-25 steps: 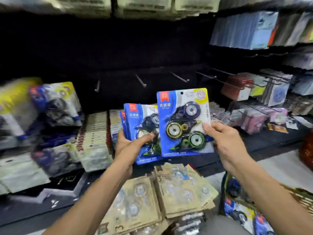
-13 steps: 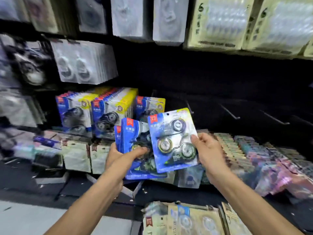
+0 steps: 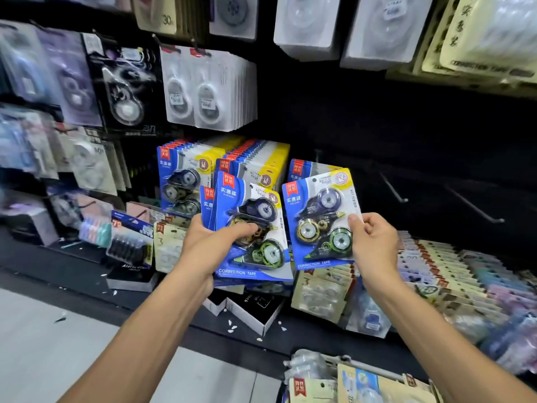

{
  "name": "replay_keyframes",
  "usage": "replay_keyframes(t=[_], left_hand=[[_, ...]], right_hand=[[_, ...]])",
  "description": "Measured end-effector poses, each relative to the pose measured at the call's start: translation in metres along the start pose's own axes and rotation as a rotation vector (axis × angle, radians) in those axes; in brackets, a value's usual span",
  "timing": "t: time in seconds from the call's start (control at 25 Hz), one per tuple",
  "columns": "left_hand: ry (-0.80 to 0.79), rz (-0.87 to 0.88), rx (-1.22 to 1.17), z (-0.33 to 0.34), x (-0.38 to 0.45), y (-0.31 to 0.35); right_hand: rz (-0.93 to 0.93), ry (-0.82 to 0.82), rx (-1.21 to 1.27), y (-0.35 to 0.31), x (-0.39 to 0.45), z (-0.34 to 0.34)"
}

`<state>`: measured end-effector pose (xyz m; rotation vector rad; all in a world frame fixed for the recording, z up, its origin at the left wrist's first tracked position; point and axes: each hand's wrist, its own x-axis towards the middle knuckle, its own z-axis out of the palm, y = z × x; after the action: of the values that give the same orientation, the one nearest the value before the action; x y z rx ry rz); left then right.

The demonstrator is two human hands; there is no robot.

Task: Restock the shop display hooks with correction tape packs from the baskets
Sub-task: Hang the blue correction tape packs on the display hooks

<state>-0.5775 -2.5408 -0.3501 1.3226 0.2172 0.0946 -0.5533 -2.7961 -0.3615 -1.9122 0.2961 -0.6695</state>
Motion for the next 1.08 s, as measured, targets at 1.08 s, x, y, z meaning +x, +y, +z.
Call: replay_keyframes(t=[1.08], left_hand=[[-0.093,-0.013,-0.184,0.034,-0.001,0.003]], right_hand=[[0.216,-0.392,0.033,-0.024,0.032,0.027]])
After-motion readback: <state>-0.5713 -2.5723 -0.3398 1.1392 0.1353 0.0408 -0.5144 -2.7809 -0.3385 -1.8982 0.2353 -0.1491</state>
